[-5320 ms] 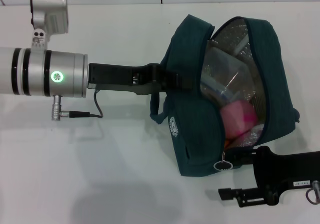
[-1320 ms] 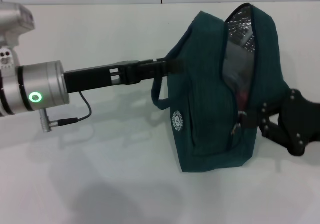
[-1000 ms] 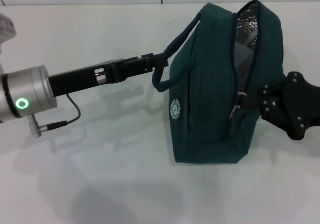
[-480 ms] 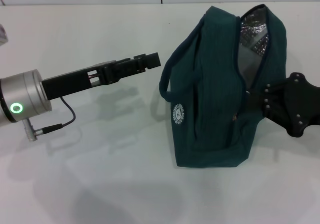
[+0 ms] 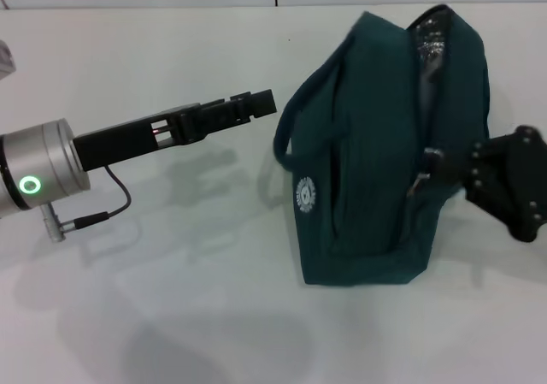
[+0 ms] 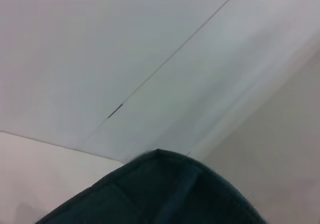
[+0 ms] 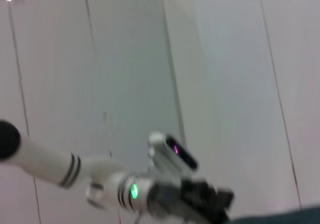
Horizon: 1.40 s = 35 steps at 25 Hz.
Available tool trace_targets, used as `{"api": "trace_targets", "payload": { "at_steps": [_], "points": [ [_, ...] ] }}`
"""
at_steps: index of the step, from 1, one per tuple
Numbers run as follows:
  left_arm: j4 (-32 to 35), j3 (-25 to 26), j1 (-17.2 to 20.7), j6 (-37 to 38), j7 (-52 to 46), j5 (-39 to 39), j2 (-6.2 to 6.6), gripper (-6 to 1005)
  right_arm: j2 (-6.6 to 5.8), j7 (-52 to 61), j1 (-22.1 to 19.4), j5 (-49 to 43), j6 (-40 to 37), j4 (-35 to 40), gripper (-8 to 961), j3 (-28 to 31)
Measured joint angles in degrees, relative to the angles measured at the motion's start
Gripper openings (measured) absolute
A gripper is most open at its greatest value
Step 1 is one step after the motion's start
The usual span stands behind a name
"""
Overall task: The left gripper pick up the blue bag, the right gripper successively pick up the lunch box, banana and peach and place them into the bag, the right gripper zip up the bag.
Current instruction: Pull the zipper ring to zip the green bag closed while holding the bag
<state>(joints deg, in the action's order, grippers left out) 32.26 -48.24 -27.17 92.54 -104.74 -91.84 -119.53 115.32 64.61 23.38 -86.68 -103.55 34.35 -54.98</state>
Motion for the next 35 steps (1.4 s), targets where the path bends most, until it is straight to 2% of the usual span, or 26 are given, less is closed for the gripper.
{"api": "trace_targets", "payload": {
  "at_steps": [4, 7, 17, 28, 35],
  "points": [
    [-0.2, 0.0, 0.2, 0.0, 0.0, 0.0, 0.00, 894, -0.16, -1.9, -1.1, 4.6, -3.6, 0.4, 6, 0.0],
    [-0.5, 0.0, 0.2, 0.0, 0.1, -0.1, 0.10, 894, -0.24, -1.9, -0.9, 5.6, -3.4, 0.4, 6, 0.1],
    [-0.6, -0.1, 0.9, 0.5, 0.1, -0.3, 0.18, 893, -0.03, -2.0, 2.5, 5.5, 0.9, -0.1, 5, 0.2],
    [-0.5, -0.2, 1.9, 0.5, 0.4, -0.5, 0.18, 893, 0.37, -2.6, 6.1, 7.2, 1.8, -0.4, 5, -0.2],
    [0.0, 0.0, 3.3, 0.5, 1.0, -0.2, 0.86, 894, 0.61, -2.7, 8.2, 10.0, 1.8, -0.9, 5, -4.5]
  ]
}}
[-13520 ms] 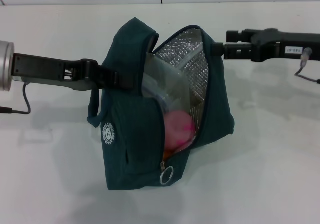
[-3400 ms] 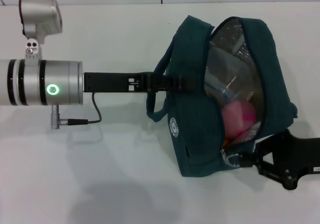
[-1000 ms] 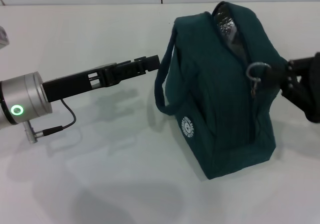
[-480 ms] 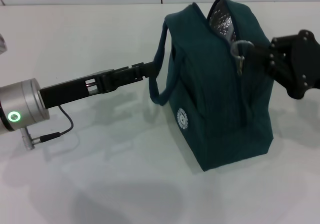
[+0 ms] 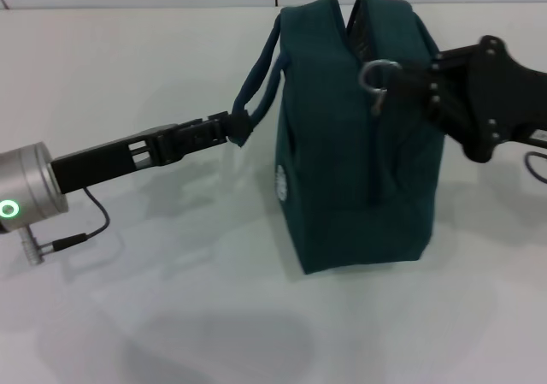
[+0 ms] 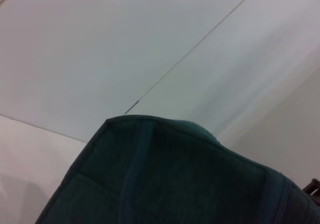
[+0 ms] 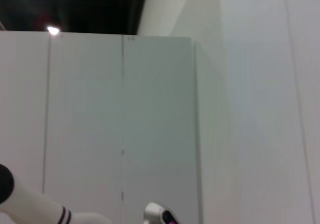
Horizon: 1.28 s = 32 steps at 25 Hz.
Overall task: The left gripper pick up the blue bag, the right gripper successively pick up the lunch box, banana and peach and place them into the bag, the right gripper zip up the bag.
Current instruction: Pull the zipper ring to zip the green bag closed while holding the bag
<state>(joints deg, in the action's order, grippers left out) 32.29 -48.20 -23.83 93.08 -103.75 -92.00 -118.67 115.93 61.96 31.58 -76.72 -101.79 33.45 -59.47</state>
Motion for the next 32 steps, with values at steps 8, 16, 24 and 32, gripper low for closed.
{"api": "trace_targets", "payload": {
  "at_steps": [8, 16, 24, 32],
  "points": [
    [0.0, 1.3, 2.1, 0.0, 4.1, -0.2, 1.00, 892, 0.17, 0.0, 2.5, 2.7, 1.0, -1.5, 5, -5.1],
    [0.2, 1.3, 4.8, 4.8, 10.0, -0.4, 2.64, 889, 0.25, 0.0, 2.5, 3.3, 1.4, -3.2, 6, -5.2],
    [-0.3, 0.9, 4.2, 6.6, 9.9, -1.8, 1.57, 861, 0.25, 0.0, 3.2, 3.7, 2.1, -4.0, 6, -7.2],
    [-0.7, 0.8, 2.7, 6.8, 9.2, -4.2, -0.14, 824, 0.25, -1.4, 3.5, 7.4, 3.8, -4.5, 6, -12.9]
  ]
}}
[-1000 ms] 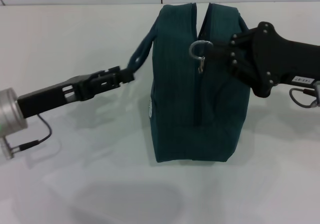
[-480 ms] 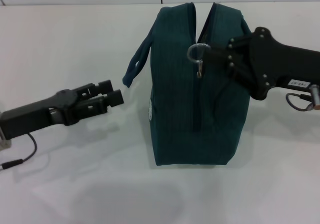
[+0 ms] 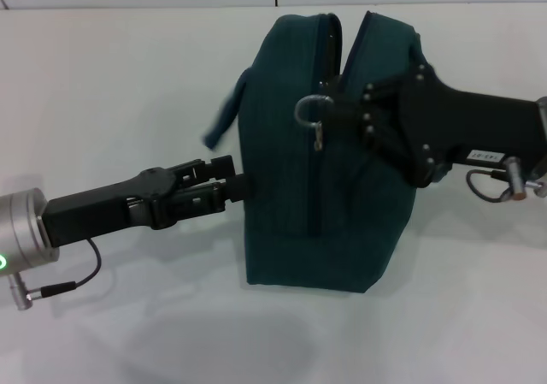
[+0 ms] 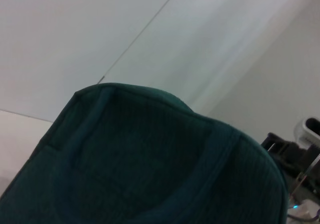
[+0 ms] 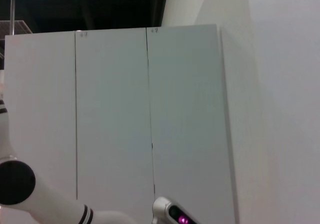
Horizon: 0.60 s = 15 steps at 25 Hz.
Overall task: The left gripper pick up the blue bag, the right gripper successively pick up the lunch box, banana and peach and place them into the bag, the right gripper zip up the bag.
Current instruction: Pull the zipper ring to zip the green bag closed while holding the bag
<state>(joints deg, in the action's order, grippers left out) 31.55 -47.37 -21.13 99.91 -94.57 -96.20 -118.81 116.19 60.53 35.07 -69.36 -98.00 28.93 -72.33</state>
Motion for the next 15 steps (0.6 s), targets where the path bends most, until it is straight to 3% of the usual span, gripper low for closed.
{"api": "trace_targets", "payload": {
  "at_steps": [5, 15],
  "points": [
    [-0.2, 0.0, -0.5, 0.8, -0.1, 0.3, -0.33, 801, 0.00, -0.8, 0.1, 2.1, 1.6, 0.0, 6, -3.3],
    [-2.1, 0.3, -1.5, 1.0, -0.1, 1.2, -0.45, 756, 0.00, -0.9, 0.1, 2.2, 1.8, 0.0, 5, -3.7]
  ]
}}
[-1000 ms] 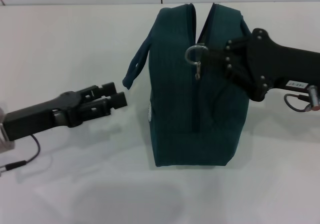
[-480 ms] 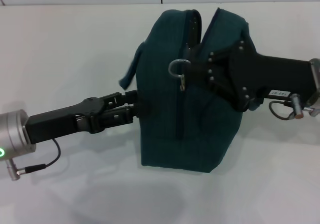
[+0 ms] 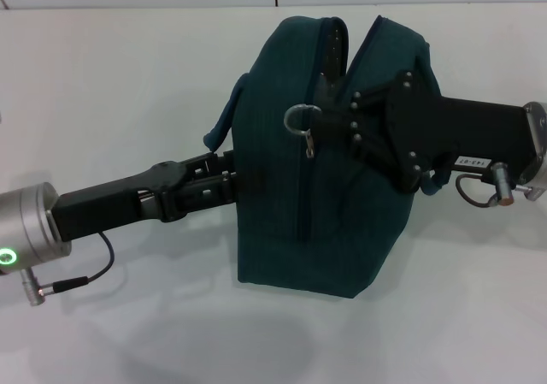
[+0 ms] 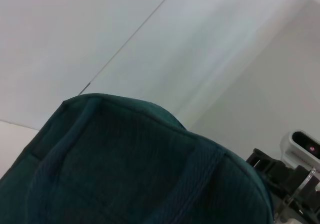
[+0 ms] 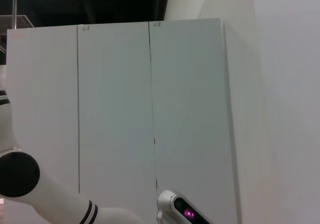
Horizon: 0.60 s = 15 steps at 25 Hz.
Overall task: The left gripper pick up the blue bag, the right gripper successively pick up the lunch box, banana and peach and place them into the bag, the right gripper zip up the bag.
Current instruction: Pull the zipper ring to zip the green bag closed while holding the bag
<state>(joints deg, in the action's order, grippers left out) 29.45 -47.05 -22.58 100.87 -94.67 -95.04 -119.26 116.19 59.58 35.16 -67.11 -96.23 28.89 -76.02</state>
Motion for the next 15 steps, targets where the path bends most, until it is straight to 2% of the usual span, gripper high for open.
{"api": "trace_targets", "payload": {
  "at_steps": [8, 15],
  "points": [
    [-0.2, 0.1, 0.1, -0.2, 0.2, 0.0, -0.01, 719, 0.00, 0.0, 0.0, 0.0, 0.0, 0.0, 5, -0.4],
    [-0.2, 0.0, 0.2, -0.2, 0.5, 0.1, -0.01, 568, 0.00, 0.0, -0.4, 0.7, 0.0, 0.0, 6, -0.7]
  ]
}}
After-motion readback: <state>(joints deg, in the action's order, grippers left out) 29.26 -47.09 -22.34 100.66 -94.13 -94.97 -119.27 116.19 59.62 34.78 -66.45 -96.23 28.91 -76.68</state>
